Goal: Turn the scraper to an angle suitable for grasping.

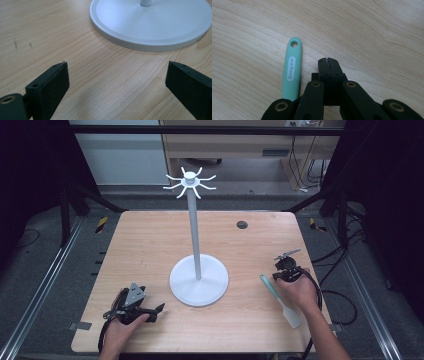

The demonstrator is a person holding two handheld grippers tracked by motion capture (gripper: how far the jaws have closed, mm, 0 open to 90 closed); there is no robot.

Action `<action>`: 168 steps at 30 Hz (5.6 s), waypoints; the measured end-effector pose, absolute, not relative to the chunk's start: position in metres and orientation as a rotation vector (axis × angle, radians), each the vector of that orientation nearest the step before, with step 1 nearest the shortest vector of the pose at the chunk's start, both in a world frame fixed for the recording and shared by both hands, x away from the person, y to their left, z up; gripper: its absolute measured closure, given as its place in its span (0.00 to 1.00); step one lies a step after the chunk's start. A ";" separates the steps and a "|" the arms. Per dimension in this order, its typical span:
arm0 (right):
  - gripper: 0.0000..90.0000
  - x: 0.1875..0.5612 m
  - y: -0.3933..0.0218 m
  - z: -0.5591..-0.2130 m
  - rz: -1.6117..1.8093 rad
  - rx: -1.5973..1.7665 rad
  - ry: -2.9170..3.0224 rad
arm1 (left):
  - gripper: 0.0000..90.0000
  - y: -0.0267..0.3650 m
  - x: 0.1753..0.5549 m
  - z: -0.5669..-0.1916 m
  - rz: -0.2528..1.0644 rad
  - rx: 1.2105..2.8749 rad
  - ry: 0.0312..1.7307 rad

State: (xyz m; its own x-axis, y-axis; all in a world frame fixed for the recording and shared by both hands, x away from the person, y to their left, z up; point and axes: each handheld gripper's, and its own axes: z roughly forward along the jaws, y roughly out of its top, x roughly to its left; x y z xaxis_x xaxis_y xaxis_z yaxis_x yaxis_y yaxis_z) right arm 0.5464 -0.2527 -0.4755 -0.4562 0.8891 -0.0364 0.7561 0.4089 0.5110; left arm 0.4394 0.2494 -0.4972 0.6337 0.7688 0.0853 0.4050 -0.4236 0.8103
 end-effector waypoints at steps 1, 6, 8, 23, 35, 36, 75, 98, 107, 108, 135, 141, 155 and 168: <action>1.00 0.546 -0.252 -0.475 0.627 1.424 2.369 | 0.05 0.249 0.439 -0.497 0.581 2.057 0.916; 1.00 0.546 -0.251 -0.476 0.628 1.419 2.379 | 0.05 0.249 0.440 -0.497 0.582 2.059 0.914; 1.00 0.546 -0.250 -0.476 0.621 1.421 2.380 | 0.05 0.250 0.440 -0.497 0.582 2.059 0.914; 1.00 0.545 -0.241 -0.476 0.621 1.402 2.419 | 0.05 0.250 0.440 -0.497 0.583 2.057 0.917; 1.00 0.544 -0.236 -0.476 0.618 1.401 2.436 | 0.05 0.251 0.440 -0.497 0.584 2.057 0.917; 1.00 0.544 -0.235 -0.476 0.618 1.398 2.441 | 0.05 0.251 0.440 -0.497 0.584 2.057 0.917; 1.00 0.515 -0.189 -0.473 0.625 1.213 2.620 | 0.05 0.252 0.441 -0.497 0.583 2.065 0.920; 0.67 0.514 -0.173 -0.462 0.516 1.074 2.721 | 0.05 0.252 0.441 -0.497 0.578 2.067 0.919; 0.66 0.519 -0.166 -0.465 0.418 1.070 2.777 | 0.05 0.253 0.441 -0.497 0.580 2.070 0.917; 0.67 0.520 -0.166 -0.466 0.412 1.049 2.789 | 0.05 0.253 0.441 -0.497 0.581 2.070 0.917; 0.78 0.526 -0.159 -0.467 0.328 1.057 2.838 | 0.05 0.251 0.440 -0.497 0.591 2.082 0.906; 0.80 0.528 -0.158 -0.466 0.311 1.077 2.843 | 0.05 0.251 0.440 -0.497 0.591 2.082 0.905; 0.82 0.527 -0.157 -0.467 0.307 1.023 2.839 | 0.05 0.251 0.440 -0.497 0.594 2.086 0.904; 0.83 0.524 -0.164 -0.463 0.381 1.009 2.816 | 0.05 0.251 0.440 -0.498 0.594 2.087 0.904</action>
State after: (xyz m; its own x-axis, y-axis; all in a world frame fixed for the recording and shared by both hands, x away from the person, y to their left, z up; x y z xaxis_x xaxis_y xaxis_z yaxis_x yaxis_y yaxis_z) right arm 0.5243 -0.1639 -0.4632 -0.7689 0.6385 -0.0329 0.6068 0.7451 0.2768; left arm 0.4400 0.2506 -0.4975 0.6391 0.7613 0.1090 0.4021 -0.4516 0.7965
